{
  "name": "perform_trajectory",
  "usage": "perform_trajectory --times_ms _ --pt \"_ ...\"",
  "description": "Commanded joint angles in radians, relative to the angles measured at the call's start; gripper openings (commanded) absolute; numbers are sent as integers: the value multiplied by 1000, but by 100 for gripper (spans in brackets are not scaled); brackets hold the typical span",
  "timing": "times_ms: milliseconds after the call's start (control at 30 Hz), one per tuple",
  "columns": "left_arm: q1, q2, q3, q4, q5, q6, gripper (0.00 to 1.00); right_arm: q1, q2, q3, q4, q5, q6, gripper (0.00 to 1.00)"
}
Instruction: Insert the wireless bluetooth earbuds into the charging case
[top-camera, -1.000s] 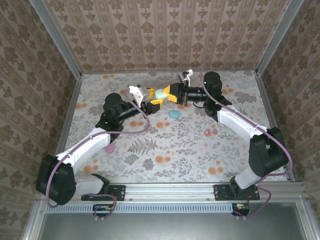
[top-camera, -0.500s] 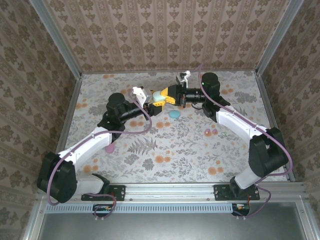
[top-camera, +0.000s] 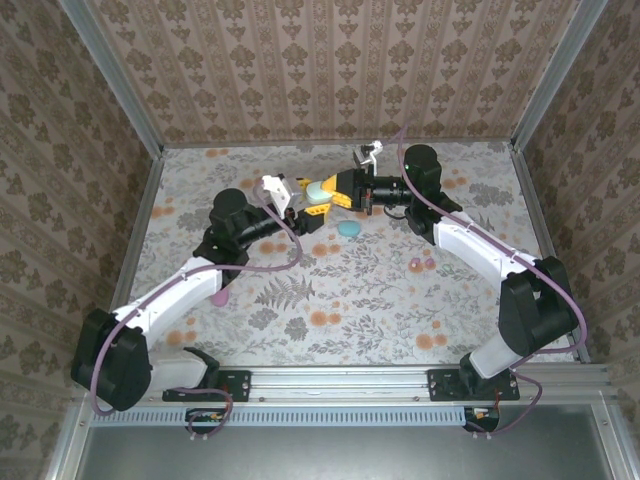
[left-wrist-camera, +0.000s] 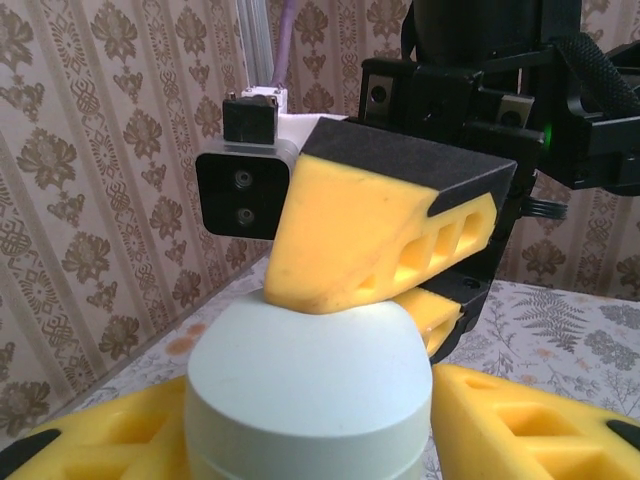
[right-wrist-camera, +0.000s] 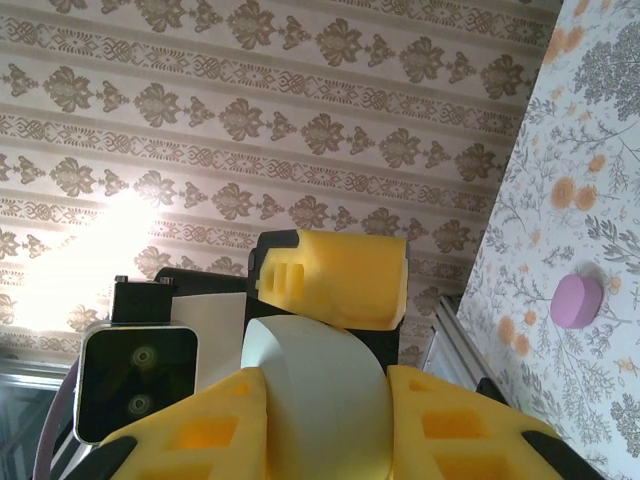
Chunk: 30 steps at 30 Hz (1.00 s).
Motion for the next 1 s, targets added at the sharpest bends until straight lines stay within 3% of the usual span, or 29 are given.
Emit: perform_trajectory --times_ms 0,700,833,900,967 --pt "-5 -24 -12 39 -8 11 53 -5 -35 -10 25 18 5 26" --pt "-6 -20 -2 50 15 -18 32 -6 -29 -39 78 19 40 29" --pt "-6 -19 5 13 15 6 29 -15 -45 -33 20 39 -14 45" --pt "-5 -17 6 -9 42 14 28 -28 -77 -23 -64 61 -95 58" --pt "-3 -5 13 -24 82 12 28 -45 -118 -7 -173 83 -229 65"
